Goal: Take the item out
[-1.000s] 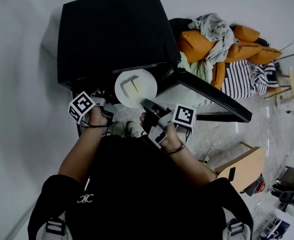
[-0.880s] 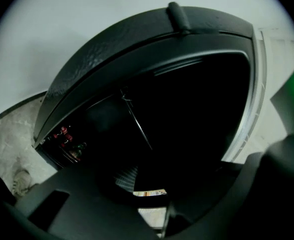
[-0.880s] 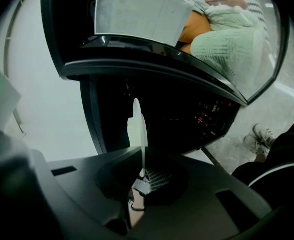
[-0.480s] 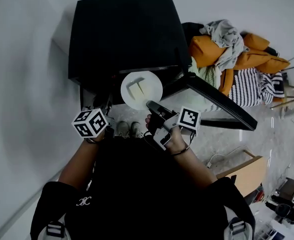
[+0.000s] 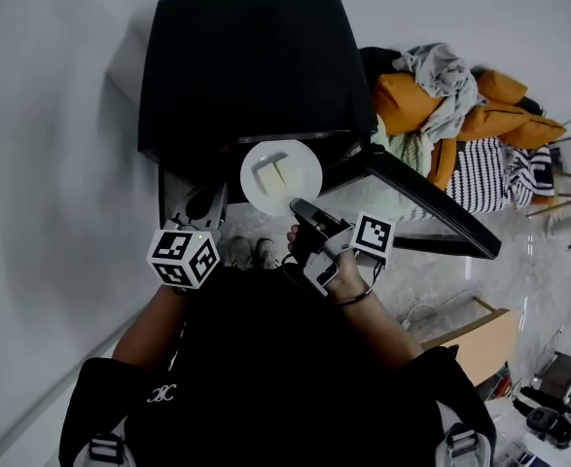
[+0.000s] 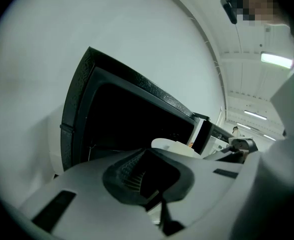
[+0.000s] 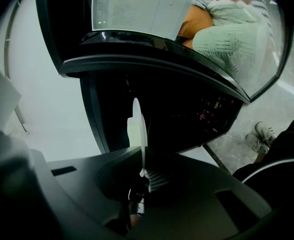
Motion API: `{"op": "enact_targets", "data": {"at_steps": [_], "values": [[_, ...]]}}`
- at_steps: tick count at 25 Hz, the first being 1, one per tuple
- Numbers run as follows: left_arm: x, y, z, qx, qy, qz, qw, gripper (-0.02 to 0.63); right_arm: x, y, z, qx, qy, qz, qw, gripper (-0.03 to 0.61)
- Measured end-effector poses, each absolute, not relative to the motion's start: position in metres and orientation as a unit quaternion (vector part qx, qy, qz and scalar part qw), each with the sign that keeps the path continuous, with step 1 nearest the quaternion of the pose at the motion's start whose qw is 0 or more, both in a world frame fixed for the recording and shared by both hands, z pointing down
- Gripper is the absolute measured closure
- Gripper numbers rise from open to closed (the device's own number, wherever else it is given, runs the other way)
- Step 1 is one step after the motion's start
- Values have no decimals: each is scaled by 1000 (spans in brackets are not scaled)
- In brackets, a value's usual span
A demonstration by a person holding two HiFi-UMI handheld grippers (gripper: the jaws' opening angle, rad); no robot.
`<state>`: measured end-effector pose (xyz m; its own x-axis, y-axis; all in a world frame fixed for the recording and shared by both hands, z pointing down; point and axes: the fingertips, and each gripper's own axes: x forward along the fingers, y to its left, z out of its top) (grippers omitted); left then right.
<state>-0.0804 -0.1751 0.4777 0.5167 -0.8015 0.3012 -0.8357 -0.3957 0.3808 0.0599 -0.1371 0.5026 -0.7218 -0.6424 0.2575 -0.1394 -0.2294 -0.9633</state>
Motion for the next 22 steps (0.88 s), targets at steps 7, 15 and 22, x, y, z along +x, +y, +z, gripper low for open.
{"op": "enact_targets", "data": {"at_steps": [7,15,22], "values": [[-76,-177,477,841,-484,39,239,606,60,-138,499,-323,601,-707,187,558],[-77,-177,480,841,-485,43,237,606,61,-137,499,-323,598,-708,191,558],[-78,-176,482,841,-481,41,243,606,59,-137,501,-324,596,-709,192,558]]}}
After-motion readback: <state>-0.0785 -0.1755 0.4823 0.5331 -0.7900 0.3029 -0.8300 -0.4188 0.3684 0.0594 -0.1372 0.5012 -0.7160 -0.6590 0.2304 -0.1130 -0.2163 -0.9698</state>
